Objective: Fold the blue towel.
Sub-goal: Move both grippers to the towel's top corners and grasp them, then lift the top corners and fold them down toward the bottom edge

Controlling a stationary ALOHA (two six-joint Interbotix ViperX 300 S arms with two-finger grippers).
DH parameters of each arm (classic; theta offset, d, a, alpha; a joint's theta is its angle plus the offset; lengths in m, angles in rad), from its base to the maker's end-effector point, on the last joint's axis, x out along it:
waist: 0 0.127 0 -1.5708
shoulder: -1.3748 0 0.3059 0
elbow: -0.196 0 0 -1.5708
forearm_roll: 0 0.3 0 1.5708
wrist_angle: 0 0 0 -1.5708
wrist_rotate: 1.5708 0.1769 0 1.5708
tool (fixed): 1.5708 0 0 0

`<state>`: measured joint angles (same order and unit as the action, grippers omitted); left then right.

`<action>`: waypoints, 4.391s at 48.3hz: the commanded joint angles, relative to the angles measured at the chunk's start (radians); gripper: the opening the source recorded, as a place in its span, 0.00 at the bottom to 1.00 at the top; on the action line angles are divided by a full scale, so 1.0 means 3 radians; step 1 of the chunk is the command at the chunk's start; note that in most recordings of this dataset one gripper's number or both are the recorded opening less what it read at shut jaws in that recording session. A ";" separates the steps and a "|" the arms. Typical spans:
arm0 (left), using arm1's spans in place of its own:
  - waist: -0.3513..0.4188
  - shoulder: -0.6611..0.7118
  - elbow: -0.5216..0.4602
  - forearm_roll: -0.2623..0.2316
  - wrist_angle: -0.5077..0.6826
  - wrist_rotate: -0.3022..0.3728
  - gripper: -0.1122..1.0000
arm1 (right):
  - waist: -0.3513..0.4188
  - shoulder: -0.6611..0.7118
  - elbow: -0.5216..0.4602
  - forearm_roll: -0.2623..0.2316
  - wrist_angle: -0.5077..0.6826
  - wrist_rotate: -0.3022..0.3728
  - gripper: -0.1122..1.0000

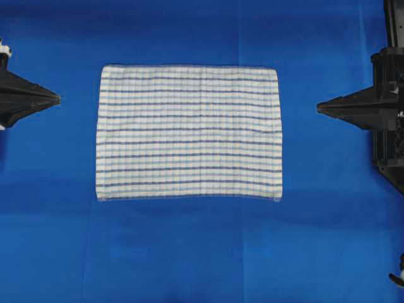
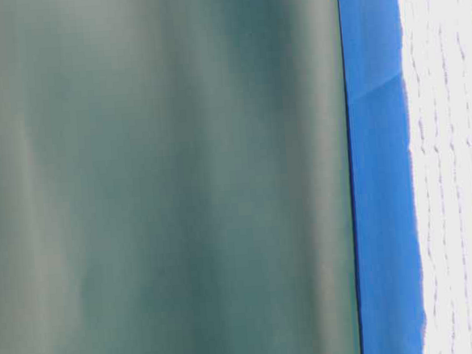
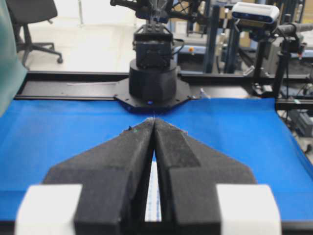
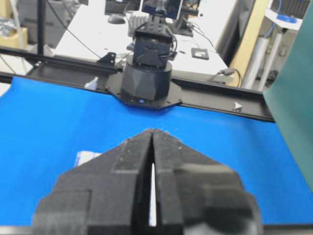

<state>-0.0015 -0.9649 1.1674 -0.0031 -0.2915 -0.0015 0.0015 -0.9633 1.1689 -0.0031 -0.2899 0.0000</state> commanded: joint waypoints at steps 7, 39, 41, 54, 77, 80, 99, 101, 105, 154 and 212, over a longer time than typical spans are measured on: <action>0.0061 0.0041 -0.0010 -0.0138 0.0087 0.0020 0.10 | -0.0174 0.0118 -0.0148 0.0046 0.0240 0.0051 0.10; 0.1329 0.1309 0.0112 -0.0138 -0.0046 -0.0005 0.56 | -0.1268 0.1554 -0.0164 0.0337 0.0225 0.0092 0.58; 0.1365 0.1447 0.0112 -0.0138 -0.0107 -0.0005 0.66 | -0.1304 0.1677 -0.0169 0.0337 0.0153 0.0092 0.66; 0.1529 0.2240 0.0128 -0.0138 -0.0562 0.0015 0.67 | -0.1580 0.2459 -0.0184 0.0343 -0.0317 0.0092 0.72; 0.1657 0.3160 0.0056 -0.0138 -0.0931 -0.0015 0.66 | -0.1631 0.3216 -0.0194 0.0506 -0.0767 0.0092 0.72; 0.1657 0.3242 0.0036 -0.0138 -0.0966 -0.0020 0.66 | -0.1626 0.3232 -0.0194 0.0511 -0.0767 0.0092 0.72; 0.1621 0.3528 -0.0097 -0.0138 -0.0920 -0.0020 0.53 | -0.1606 0.3395 -0.0194 0.0516 -0.0798 0.0092 0.38; 0.1606 0.3559 -0.0097 -0.0138 -0.0920 -0.0020 0.45 | -0.1590 0.3400 -0.0194 0.0516 -0.0813 0.0092 0.32; 0.1575 0.3600 -0.0102 -0.0138 -0.0920 -0.0010 0.31 | -0.1560 0.3400 -0.0194 0.0516 -0.0833 0.0092 0.22; 0.1263 0.2833 -0.0087 -0.0138 -0.0440 -0.0020 0.14 | -0.1375 0.2812 -0.0128 0.0516 -0.0516 0.0102 0.17; -0.0762 0.2265 0.0000 -0.0143 -0.0251 -0.0905 0.14 | 0.0762 0.2122 0.0087 0.1606 0.0005 0.0470 0.17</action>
<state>-0.2255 -0.2807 1.1796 -0.0430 -0.3682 -0.2715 0.2240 -0.3329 1.2195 0.4755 -0.2853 0.1427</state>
